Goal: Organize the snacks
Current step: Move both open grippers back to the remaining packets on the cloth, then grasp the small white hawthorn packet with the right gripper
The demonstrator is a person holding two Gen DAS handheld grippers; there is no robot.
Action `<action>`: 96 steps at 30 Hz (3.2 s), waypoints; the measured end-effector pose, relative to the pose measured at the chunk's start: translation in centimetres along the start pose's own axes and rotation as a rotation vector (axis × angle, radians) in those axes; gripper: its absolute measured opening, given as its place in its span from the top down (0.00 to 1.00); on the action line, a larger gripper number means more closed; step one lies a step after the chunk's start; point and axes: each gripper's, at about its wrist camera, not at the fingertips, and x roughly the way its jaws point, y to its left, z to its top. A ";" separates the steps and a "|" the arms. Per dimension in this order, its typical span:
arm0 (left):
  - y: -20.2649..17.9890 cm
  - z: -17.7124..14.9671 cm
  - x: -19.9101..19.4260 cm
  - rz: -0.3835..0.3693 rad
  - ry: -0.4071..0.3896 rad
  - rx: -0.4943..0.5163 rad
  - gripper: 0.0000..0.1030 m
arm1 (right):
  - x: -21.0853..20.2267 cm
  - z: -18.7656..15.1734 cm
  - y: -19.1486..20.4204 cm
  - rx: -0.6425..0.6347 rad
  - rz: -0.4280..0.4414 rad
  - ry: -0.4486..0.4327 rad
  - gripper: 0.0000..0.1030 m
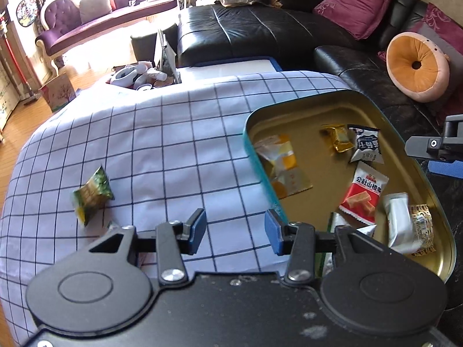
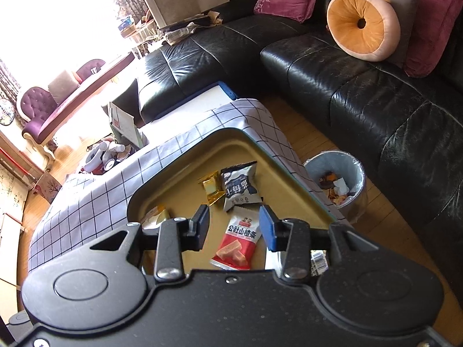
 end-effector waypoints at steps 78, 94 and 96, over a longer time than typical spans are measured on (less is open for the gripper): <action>19.6 -4.0 2.2 0.096 0.133 -0.205 0.39 | 8.0 -10.7 21.1 -0.396 0.039 0.289 0.52; 24.0 -4.4 0.5 0.065 0.083 -0.347 0.41 | 5.7 -10.9 20.7 -0.497 0.179 0.341 0.52; 24.5 -4.4 0.2 0.072 0.072 -0.361 0.41 | 5.7 -11.2 21.1 -0.494 0.202 0.339 0.52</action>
